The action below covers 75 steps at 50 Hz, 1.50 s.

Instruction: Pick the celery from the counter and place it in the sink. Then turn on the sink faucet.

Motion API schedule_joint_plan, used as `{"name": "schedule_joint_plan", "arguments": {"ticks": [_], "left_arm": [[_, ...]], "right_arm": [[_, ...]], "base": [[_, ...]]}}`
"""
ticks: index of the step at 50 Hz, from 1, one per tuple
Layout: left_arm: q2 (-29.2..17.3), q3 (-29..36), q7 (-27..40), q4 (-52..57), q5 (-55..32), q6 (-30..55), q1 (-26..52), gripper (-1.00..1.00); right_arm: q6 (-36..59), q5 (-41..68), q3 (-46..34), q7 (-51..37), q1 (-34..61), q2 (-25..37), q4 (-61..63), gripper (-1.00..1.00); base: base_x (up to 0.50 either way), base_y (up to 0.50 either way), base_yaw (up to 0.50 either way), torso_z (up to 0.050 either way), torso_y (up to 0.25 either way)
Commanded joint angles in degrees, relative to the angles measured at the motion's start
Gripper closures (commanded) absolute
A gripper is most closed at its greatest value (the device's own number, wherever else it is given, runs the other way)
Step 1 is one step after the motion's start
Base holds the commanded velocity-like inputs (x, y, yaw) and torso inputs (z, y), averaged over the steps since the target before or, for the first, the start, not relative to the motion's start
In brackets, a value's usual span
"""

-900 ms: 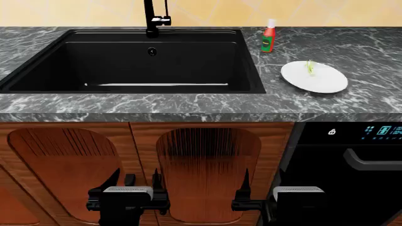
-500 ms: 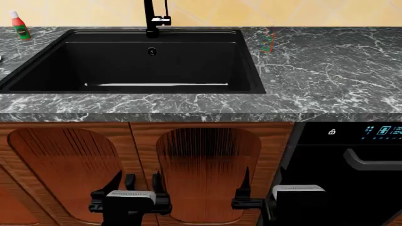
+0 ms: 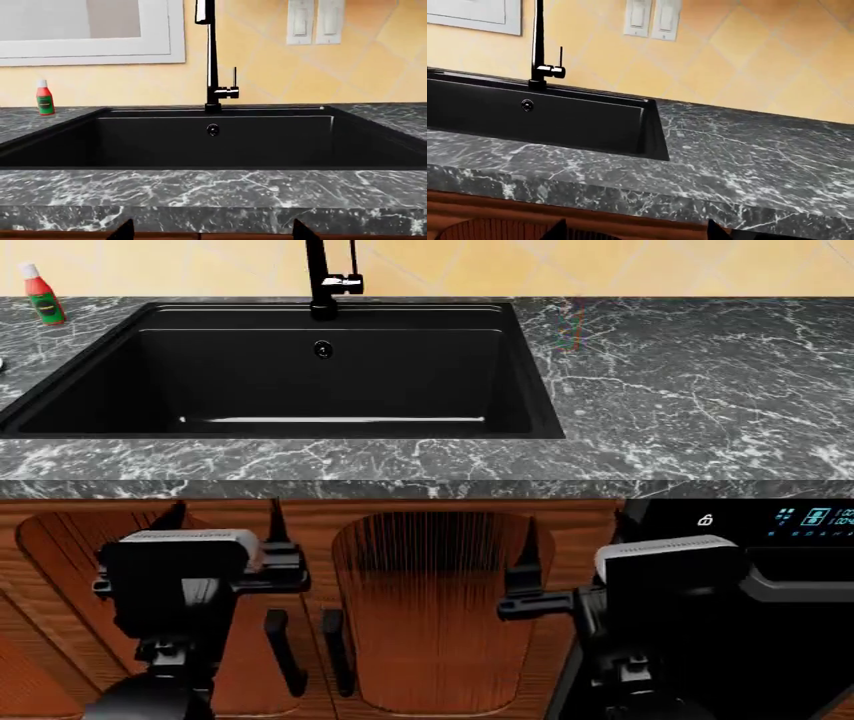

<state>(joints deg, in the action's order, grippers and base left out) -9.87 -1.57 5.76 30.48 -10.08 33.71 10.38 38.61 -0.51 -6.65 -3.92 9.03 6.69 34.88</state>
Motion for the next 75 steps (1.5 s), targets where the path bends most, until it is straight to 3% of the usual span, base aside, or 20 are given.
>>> {"name": "schedule_joint_plan", "arguments": {"ticks": [1, 8, 14, 23, 66, 75], "left_arm": [[-2.87, -4.16, 0.64, 11.02, -6.81, 23.95, 14.45, -1.00], [-3.17, -5.48, 1.25, 7.38, -8.69, 31.20, 26.16, -1.00], [-3.56, -2.45, 1.32, -5.61, -5.90, 26.06, 35.17, -1.00], [-3.60, 1.61, -0.32, -23.71, -3.07, 17.79, 47.67, -1.00], [-5.68, 0.59, -0.17, -39.60, -1.32, 8.03, 50.93, -1.00], [-6.43, 1.92, 0.01, -42.37, -0.10, 7.35, 52.54, -1.00]], "right_arm": [[27.65, -0.23, -1.15, 1.07, 15.33, 1.26, 15.45, -1.00], [36.43, 1.76, 1.58, 3.35, 28.18, -0.53, 12.92, -1.00], [36.94, 2.07, 1.50, 4.48, 38.20, 1.17, 3.99, -1.00], [29.23, 3.28, 2.10, 5.80, 48.92, 0.24, -15.20, -1.00], [27.35, 4.31, -0.16, 4.75, 51.89, 1.45, -21.97, -1.00], [25.94, 5.05, 0.14, 4.54, 50.57, 0.83, -23.40, -1.00]], "base": [[0.00, 0.00, 0.00, 0.000, 0.000], [0.00, 0.00, 0.00, 0.000, 0.000], [0.00, 0.00, 0.00, 0.000, 0.000], [0.00, 0.00, 0.00, 0.000, 0.000], [0.00, 0.00, 0.00, 0.049, 0.000], [0.11, 0.10, 0.00, 0.000, 0.000]]}}
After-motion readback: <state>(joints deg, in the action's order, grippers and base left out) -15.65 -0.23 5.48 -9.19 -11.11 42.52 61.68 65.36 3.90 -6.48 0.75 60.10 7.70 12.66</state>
